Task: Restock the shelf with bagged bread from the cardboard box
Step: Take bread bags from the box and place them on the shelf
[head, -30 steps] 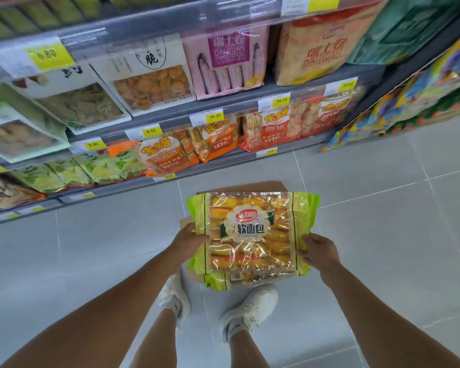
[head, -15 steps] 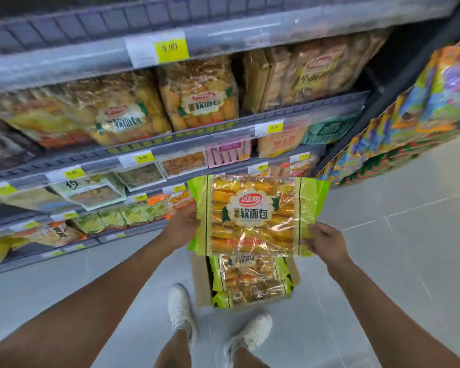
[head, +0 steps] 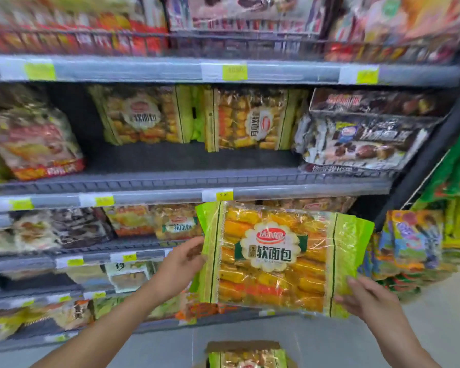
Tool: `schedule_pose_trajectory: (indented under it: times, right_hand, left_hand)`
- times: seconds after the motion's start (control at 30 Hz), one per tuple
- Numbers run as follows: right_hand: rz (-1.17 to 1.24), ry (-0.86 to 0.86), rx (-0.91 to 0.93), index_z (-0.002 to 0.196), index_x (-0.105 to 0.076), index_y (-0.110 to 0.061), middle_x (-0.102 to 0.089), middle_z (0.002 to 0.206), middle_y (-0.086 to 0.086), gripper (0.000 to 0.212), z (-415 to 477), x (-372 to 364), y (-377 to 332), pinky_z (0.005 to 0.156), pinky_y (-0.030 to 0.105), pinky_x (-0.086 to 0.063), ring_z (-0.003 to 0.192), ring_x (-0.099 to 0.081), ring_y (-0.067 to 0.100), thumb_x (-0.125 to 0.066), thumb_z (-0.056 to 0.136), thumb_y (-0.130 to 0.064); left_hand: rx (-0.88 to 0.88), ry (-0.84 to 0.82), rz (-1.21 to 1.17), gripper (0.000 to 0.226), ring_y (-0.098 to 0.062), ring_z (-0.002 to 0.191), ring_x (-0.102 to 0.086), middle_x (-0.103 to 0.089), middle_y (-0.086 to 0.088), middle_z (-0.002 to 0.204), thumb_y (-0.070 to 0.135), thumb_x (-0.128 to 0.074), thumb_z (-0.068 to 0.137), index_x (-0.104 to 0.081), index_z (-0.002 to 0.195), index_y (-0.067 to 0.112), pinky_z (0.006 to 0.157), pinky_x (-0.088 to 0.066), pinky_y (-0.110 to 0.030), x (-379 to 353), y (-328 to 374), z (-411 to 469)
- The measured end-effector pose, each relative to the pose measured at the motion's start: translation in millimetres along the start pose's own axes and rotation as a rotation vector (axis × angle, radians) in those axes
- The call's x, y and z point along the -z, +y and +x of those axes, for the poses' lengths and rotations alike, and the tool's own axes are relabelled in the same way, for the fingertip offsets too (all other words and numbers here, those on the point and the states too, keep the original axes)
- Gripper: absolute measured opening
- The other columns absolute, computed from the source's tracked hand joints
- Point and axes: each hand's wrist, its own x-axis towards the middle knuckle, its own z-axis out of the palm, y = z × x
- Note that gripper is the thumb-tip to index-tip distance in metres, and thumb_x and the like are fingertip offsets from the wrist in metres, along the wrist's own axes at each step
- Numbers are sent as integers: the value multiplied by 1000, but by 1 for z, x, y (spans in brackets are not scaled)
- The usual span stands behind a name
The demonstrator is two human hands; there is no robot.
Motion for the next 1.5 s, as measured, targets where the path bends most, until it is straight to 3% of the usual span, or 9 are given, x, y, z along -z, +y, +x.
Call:
schedule_pose_trajectory:
  times: [0.23, 0.4, 0.53, 0.8, 0.93, 1.13, 1.23, 1.33, 1.5]
  right_hand:
    - [6, -90, 130, 132, -58, -10, -72, 107, 11, 35, -12, -28, -69, 79, 37, -57, 68, -76, 16, -59, 99, -21]
    - [28, -195, 141, 139, -55, -10, -72, 113, 7, 43, -12, -73, -102, 83, 41, -58, 72, -77, 18, -61, 98, -23]
    - [41, -229, 168, 137, -55, -10, -70, 120, 13, 40, -7, -114, -121, 77, 36, -58, 68, -76, 15, -59, 100, -23]
    - [25, -332, 232, 117, -56, -28, -68, 108, -4, 21, 0, -204, -175, 96, 45, -55, 89, -74, 23, -58, 99, -18]
    - [-42, -377, 311, 95, -59, -31, -66, 101, -8, 18, 4, -244, -210, 99, 47, -53, 96, -72, 25, -54, 100, -14]
    - [-70, -372, 348, 152, -36, -7, -63, 125, 4, 60, 41, -308, -246, 104, 47, -49, 99, -71, 18, -57, 97, -19]
    - [-118, -391, 339, 155, -32, -11, -62, 124, 1, 72, 61, -335, -255, 111, 48, -43, 114, -65, 19, -63, 91, -24]
    - [-95, -385, 287, 155, -33, -19, -39, 157, 5, 77, 82, -361, -259, 115, 48, -36, 139, -44, 28, -67, 86, -21]
    - [-16, -324, 244, 154, -34, -19, -39, 155, 8, 74, 106, -399, -257, 100, 31, -31, 139, -40, 27, -56, 87, 3]
  left_hand:
    - [-58, 151, -19, 45, -8, 137, -49, -55, 7, 146, 17, -61, 99, -53, 144, 24, 118, -38, -39, 61, 53, -34]
    - [-81, 267, -42, 34, 11, 99, -59, -66, 20, 123, 5, -54, 101, -59, 128, 26, 110, -40, -33, 99, 74, -43]
    - [-120, 336, 10, 36, 7, 117, -60, -70, 21, 119, -1, -50, 101, -62, 130, 17, 109, -44, -24, 131, 74, -36]
    - [-116, 463, 23, 37, 25, 90, -58, -63, 32, 102, -1, -47, 103, -56, 114, 33, 99, -46, -15, 202, 81, -12]
    - [-106, 479, 48, 42, 5, 110, -59, -64, 25, 114, 0, -53, 100, -57, 112, 40, 95, -45, -19, 245, 76, 16]
    - [-88, 449, 50, 60, -11, 131, -48, -51, 11, 140, -8, -49, 98, -42, 148, 24, 108, -42, -34, 299, 67, 67]
    - [-61, 470, 61, 63, -13, 120, -50, -49, 3, 141, -7, -47, 99, -31, 155, 18, 89, -42, -19, 314, 61, 95]
    - [-49, 501, 90, 65, -15, 64, -53, -55, 3, 121, -1, -50, 100, -27, 157, 22, 47, -42, -16, 325, 48, 123]
    - [-4, 477, 72, 77, -14, 47, -49, -57, -2, 133, -10, -49, 94, -29, 157, 29, 37, -37, -21, 342, 21, 169]
